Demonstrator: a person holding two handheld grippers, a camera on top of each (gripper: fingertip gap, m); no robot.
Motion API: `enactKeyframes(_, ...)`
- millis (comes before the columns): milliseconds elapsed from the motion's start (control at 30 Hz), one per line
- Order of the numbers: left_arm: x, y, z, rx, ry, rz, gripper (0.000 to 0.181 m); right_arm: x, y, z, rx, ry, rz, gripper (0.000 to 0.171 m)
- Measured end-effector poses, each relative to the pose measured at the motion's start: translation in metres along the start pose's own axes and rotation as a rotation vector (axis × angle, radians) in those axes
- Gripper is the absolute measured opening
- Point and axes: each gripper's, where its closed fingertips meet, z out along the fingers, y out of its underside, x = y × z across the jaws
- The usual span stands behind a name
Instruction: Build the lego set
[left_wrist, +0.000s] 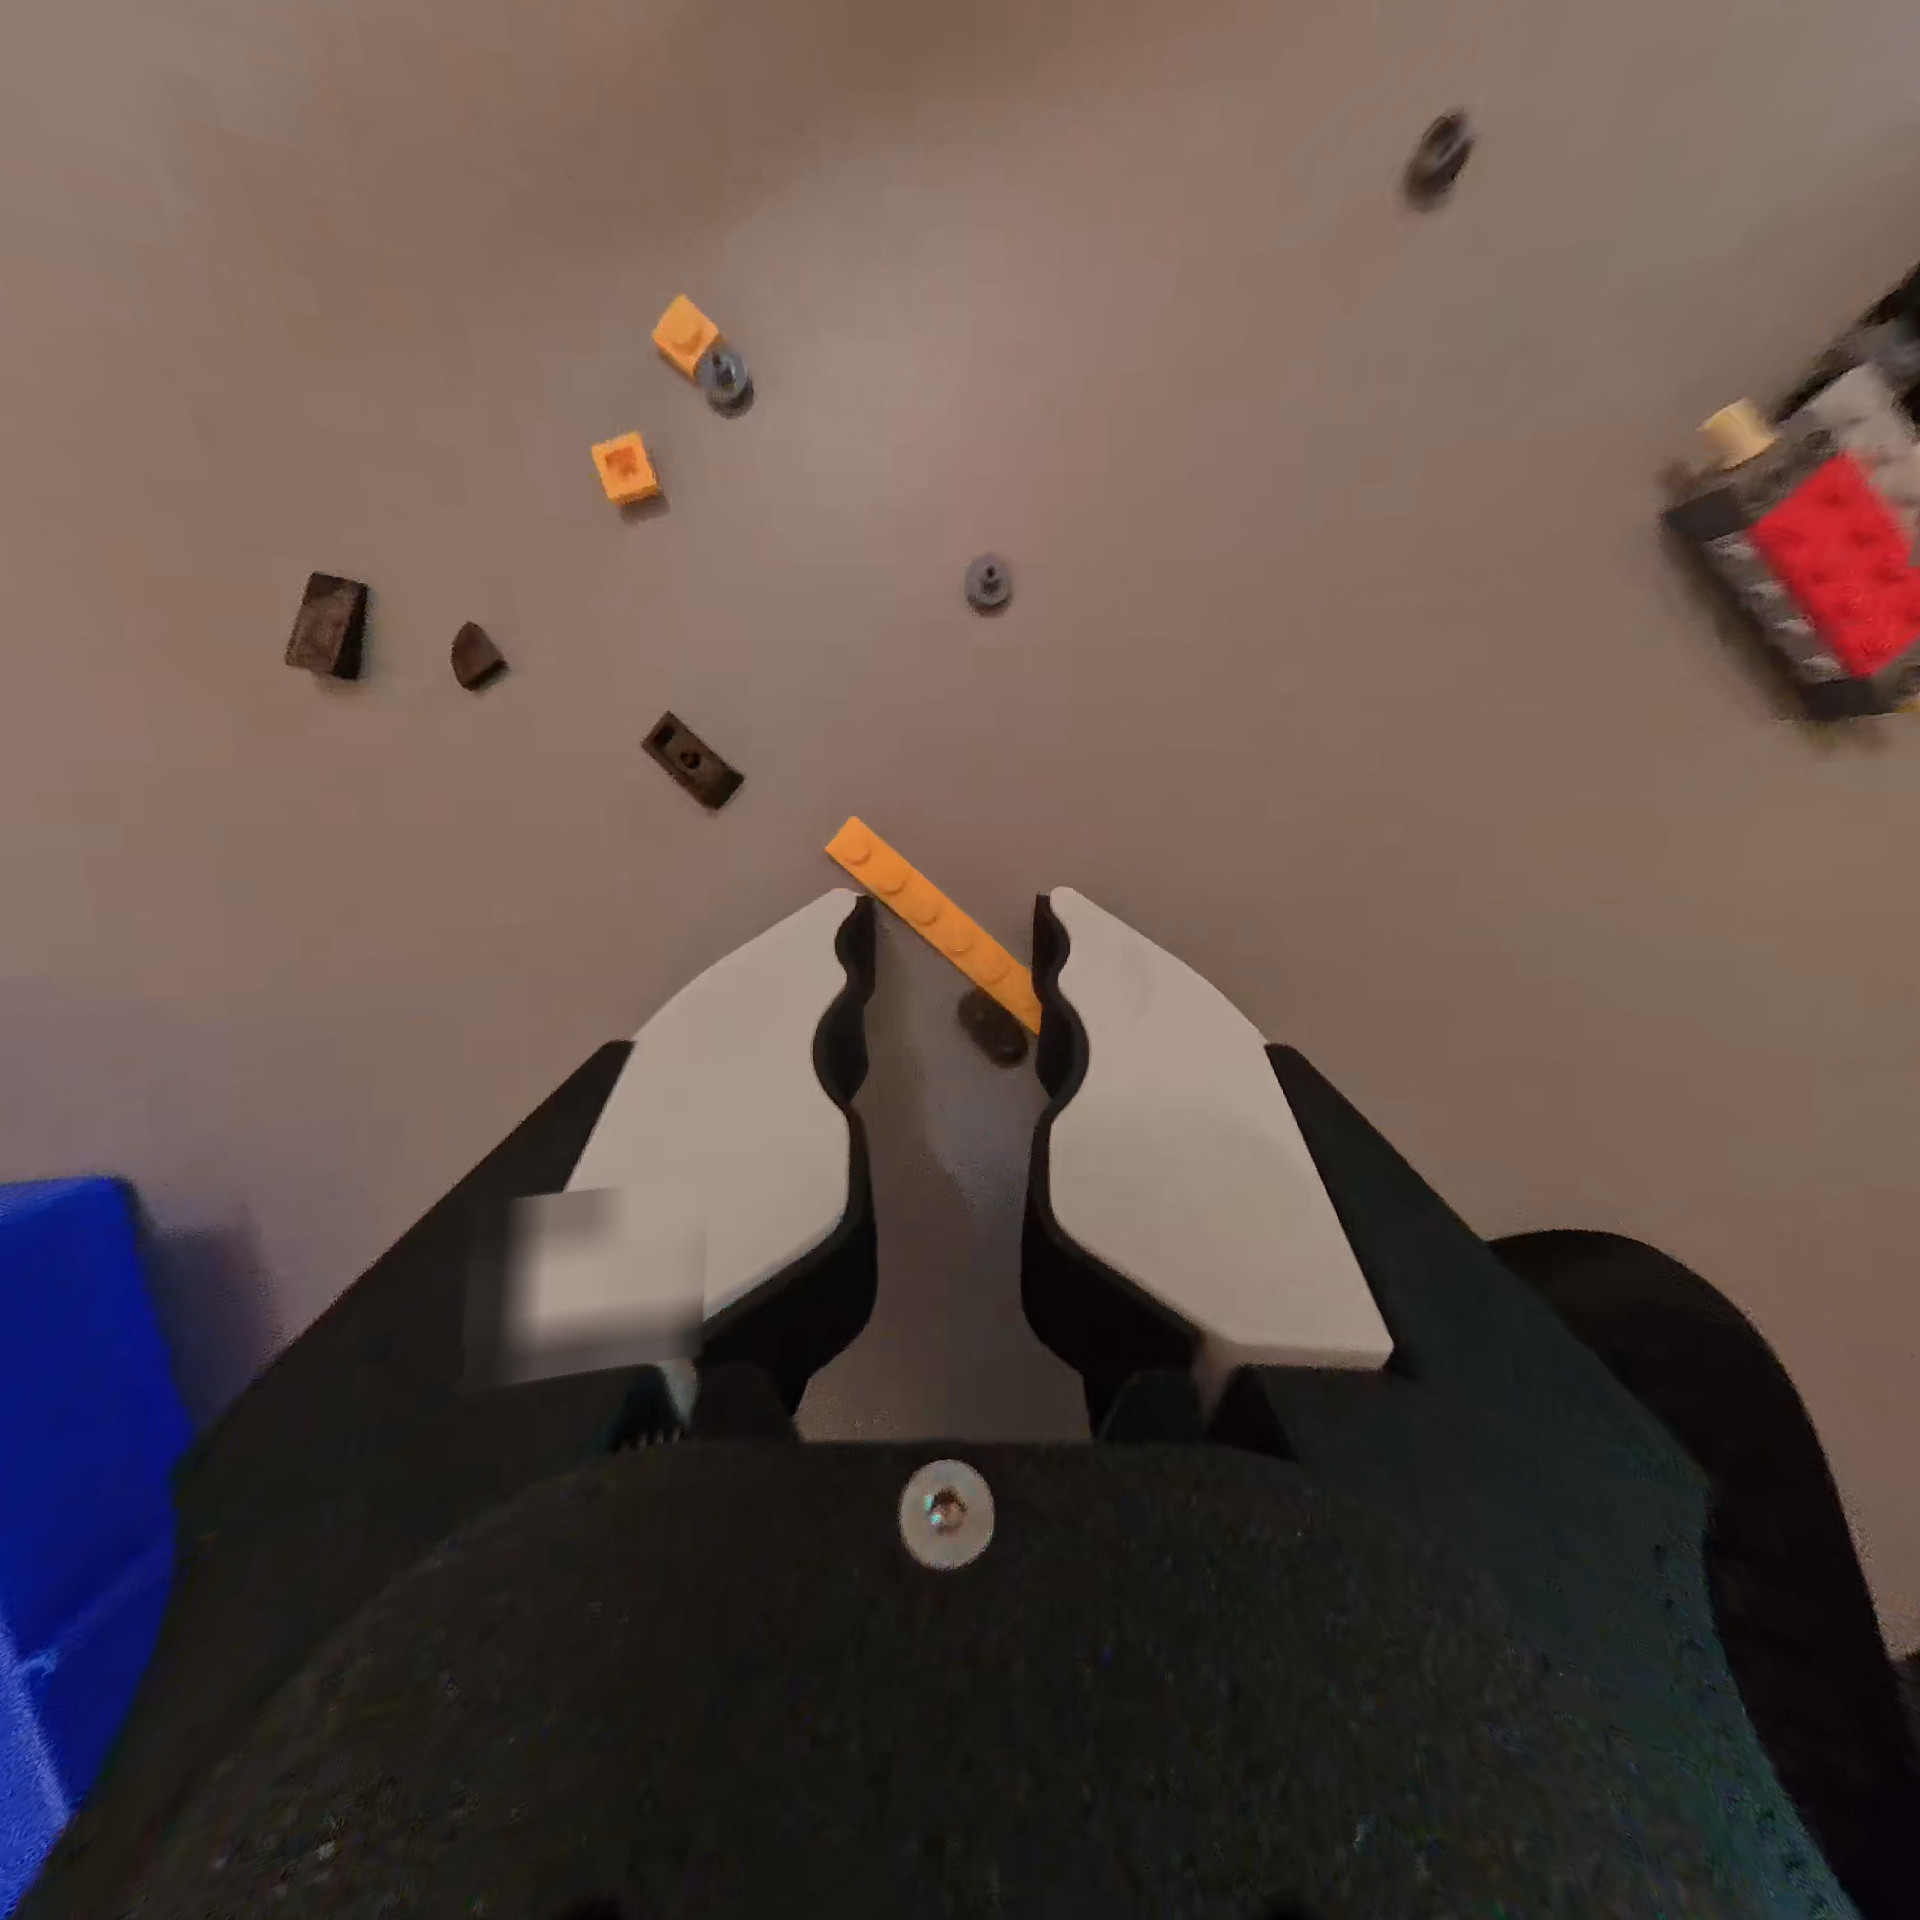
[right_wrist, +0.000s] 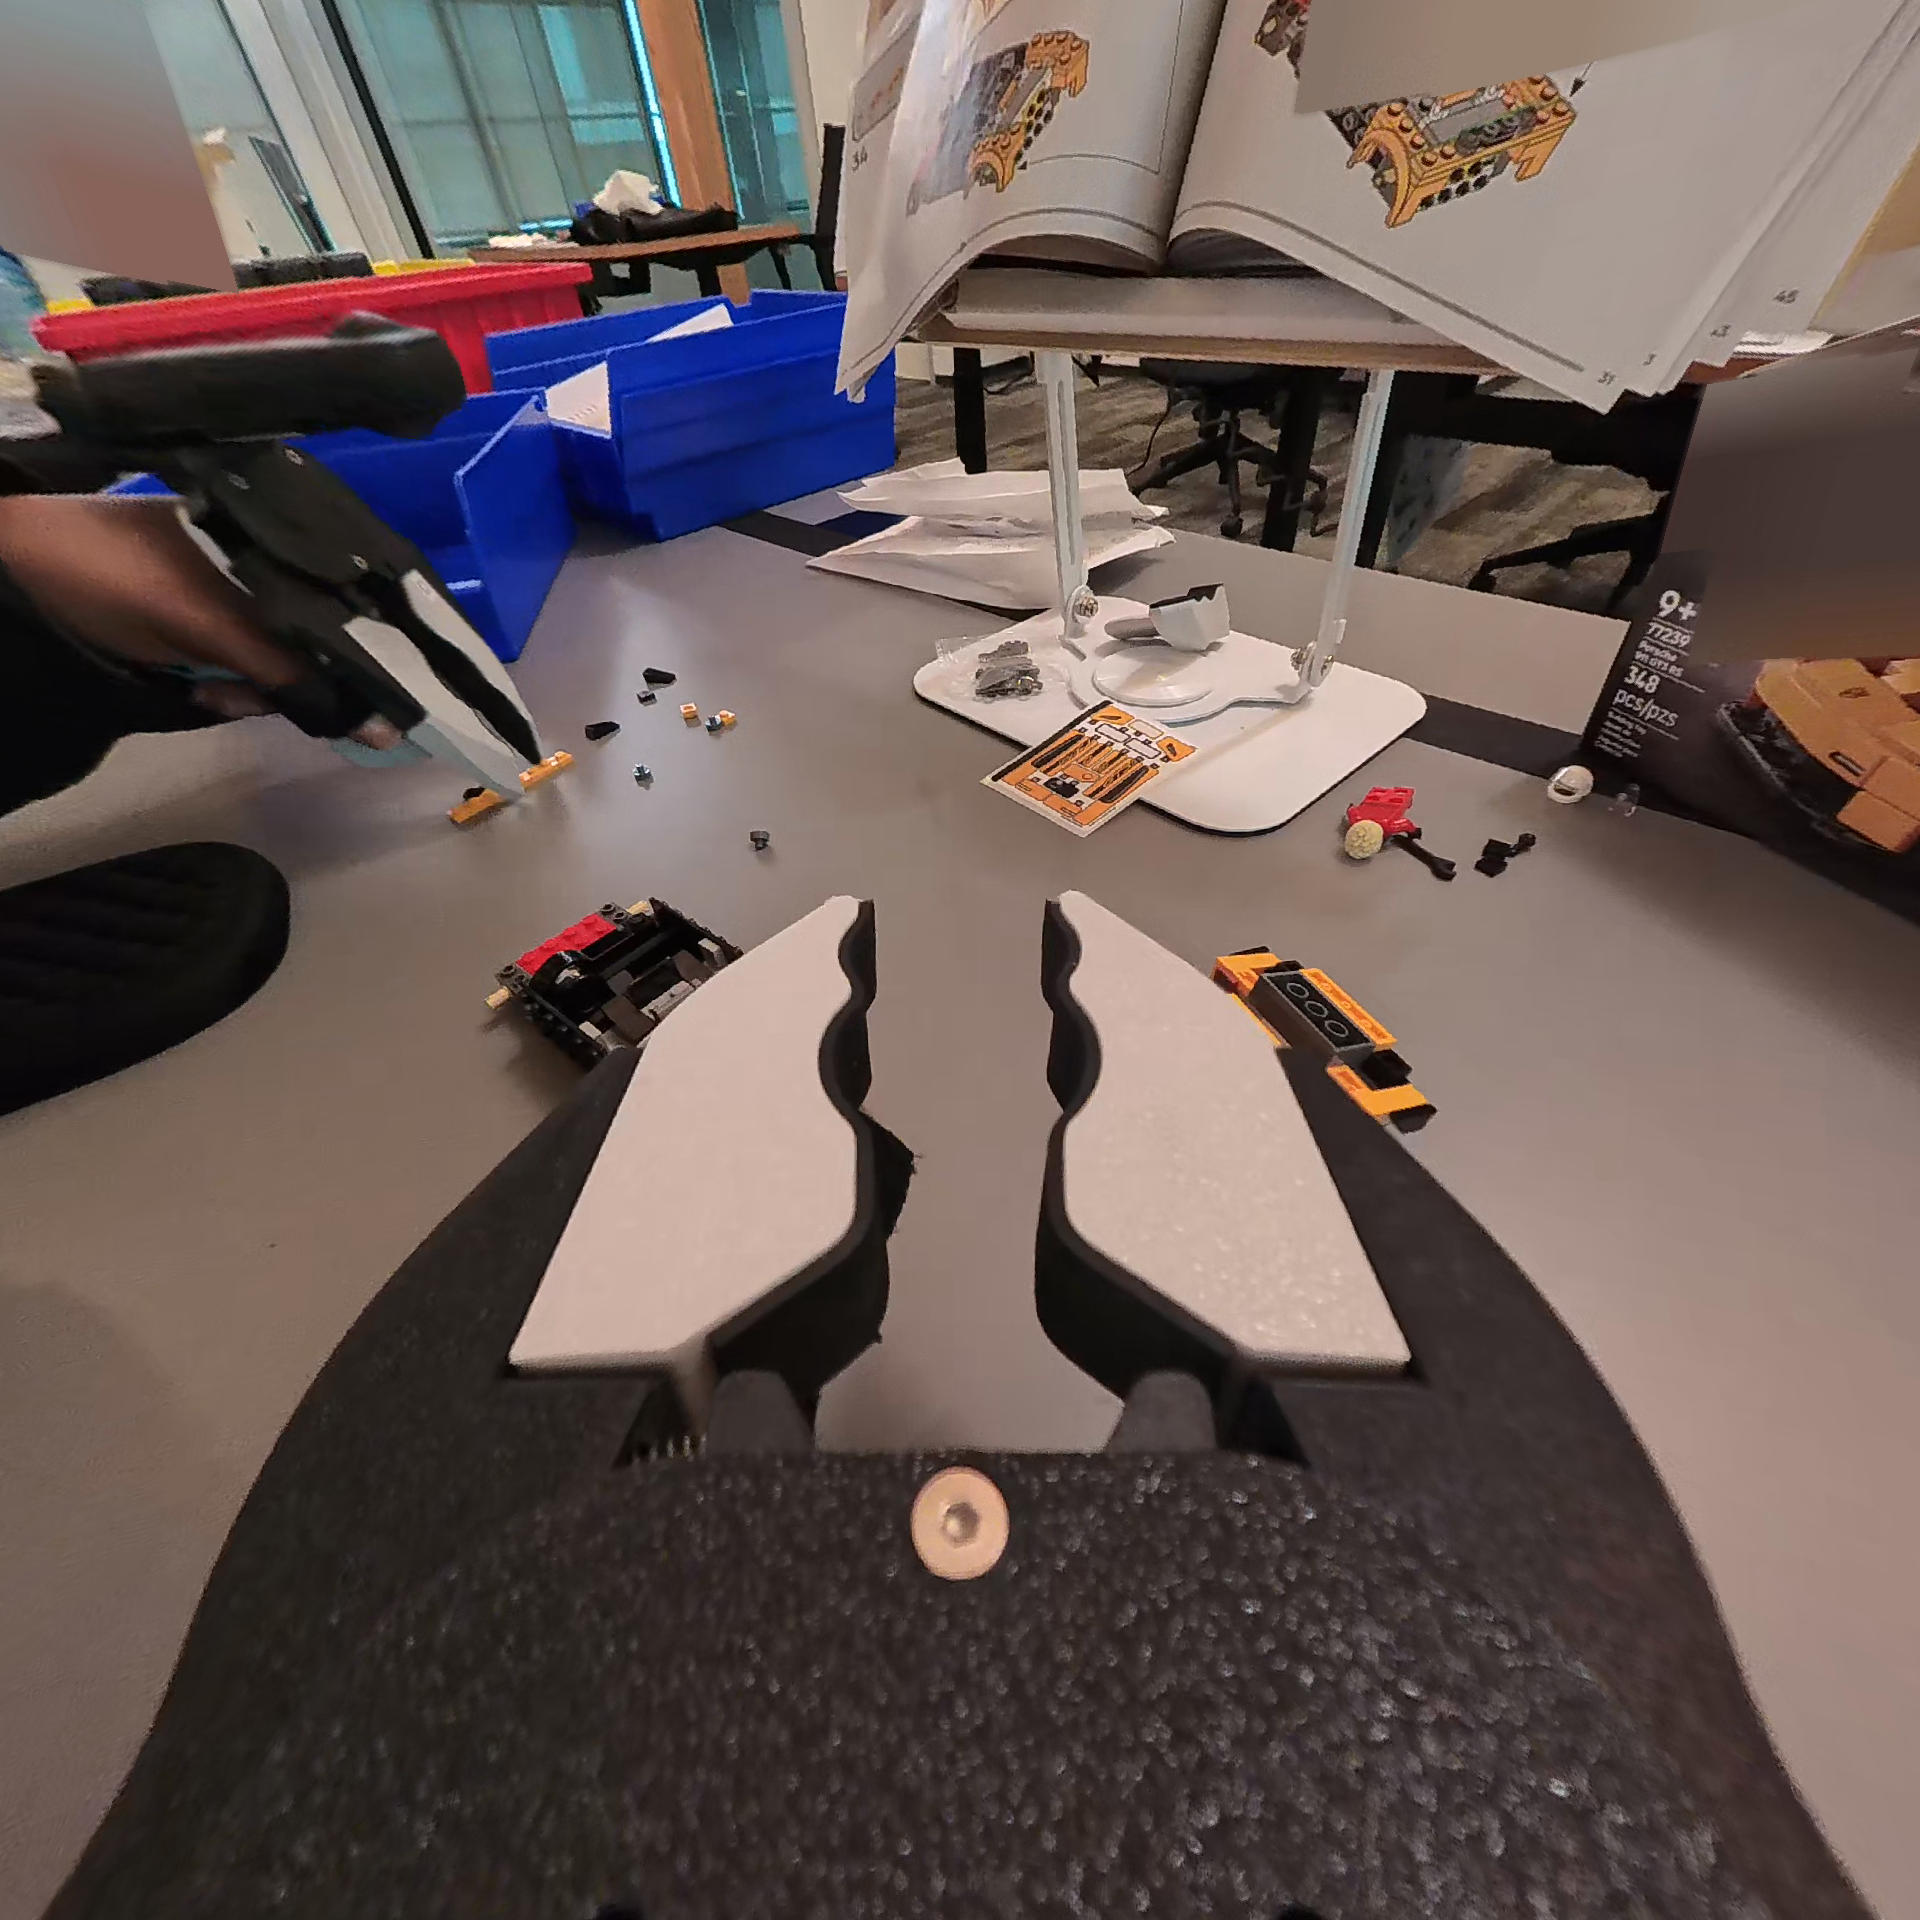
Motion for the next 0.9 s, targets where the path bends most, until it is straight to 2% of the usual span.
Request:
enactKeyframes(167, 0.002, 0.0, 0.002, -0.047, -0.019, 0.019, 0.022, 0.001, 0.0, -0.003, 0.005, 0.004, 0.008, 0.029)
enactKeyframes(233, 0.007, -0.001, 0.002, -0.06, -0.013, 0.083, 0.008, 0.001, -0.001, -0.003, 0.008, -0.001, 0.013, 0.028)
enactKeyframes(367, 0.017, -0.008, 0.004, -0.063, 0.015, 0.271, 0.007, -0.001, -0.002, -0.003, 0.013, -0.009, 0.016, 0.027)
enactKeyframes(500, 0.073, -0.055, -0.009, 0.025, 0.126, 0.528, 0.007, -0.002, -0.003, -0.002, 0.023, -0.018, 0.018, 0.027)
enactKeyframes(633, 0.118, -0.103, 0.0, -0.011, 0.172, 0.809, 0.008, -0.005, -0.004, -0.002, 0.043, -0.036, 0.003, 0.026)
enactKeyframes(733, 0.131, -0.128, 0.029, -0.073, 0.209, 0.88, 0.008, -0.007, -0.002, -0.003, 0.045, -0.054, -0.006, 0.026)
enactKeyframes(900, 0.149, -0.145, 0.057, -0.104, 0.257, 0.921, 0.008, -0.01, 0.002, -0.002, 0.028, -0.073, -0.019, 0.025)
